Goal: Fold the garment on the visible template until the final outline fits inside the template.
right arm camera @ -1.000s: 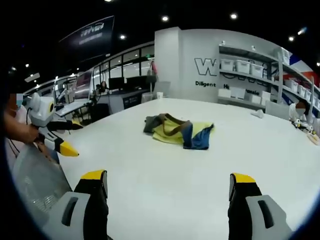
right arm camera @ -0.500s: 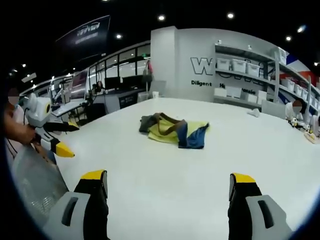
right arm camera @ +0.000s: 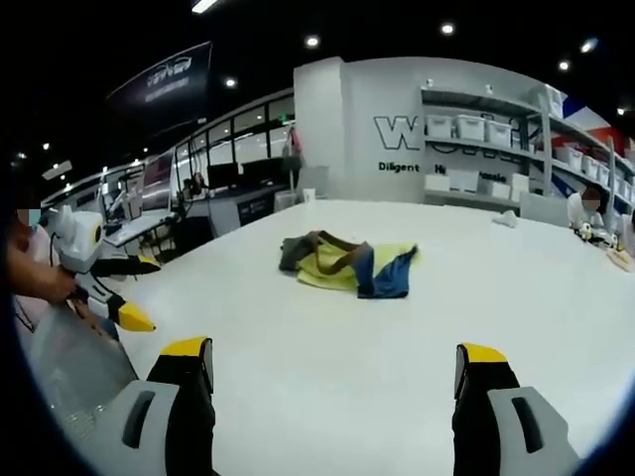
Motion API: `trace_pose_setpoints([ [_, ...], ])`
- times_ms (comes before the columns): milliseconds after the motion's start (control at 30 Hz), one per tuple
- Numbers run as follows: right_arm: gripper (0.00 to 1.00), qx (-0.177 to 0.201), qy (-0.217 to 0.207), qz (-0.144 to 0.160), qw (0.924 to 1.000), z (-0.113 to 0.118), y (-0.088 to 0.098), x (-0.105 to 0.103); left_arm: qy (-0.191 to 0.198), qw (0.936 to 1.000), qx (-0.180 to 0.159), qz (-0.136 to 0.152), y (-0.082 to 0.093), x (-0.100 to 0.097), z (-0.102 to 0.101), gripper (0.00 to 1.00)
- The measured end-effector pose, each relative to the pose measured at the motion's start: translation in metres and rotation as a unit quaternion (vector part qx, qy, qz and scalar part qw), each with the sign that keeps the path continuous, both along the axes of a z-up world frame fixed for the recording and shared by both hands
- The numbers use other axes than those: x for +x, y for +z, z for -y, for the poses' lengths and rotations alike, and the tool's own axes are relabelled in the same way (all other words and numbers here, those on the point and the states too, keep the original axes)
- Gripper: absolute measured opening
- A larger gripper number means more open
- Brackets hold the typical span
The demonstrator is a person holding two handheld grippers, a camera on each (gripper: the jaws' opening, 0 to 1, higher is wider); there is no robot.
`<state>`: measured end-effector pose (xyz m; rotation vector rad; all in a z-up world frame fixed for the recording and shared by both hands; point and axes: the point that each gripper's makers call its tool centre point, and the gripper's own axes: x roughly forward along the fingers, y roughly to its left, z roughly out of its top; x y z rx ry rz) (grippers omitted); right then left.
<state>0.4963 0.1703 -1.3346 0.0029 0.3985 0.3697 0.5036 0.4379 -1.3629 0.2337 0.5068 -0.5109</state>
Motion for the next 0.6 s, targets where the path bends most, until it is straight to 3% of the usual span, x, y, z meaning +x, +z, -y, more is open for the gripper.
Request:
trace_pose_setpoints([
  [367, 0.99, 0.015, 0.006, -0.002, 0.9999, -0.004, 0.001, -0.001, 0.019, 0.9997, -0.008, 0.014, 0.01, 0.001, -0.003, 0.98],
  [600, 0.99, -0.002, 0.02, -0.006, 0.9998, -0.009, -0.003, -0.002, 0.027, 0.9993, -0.018, 0.015, 0.014, -0.001, -0.004, 0.97],
])
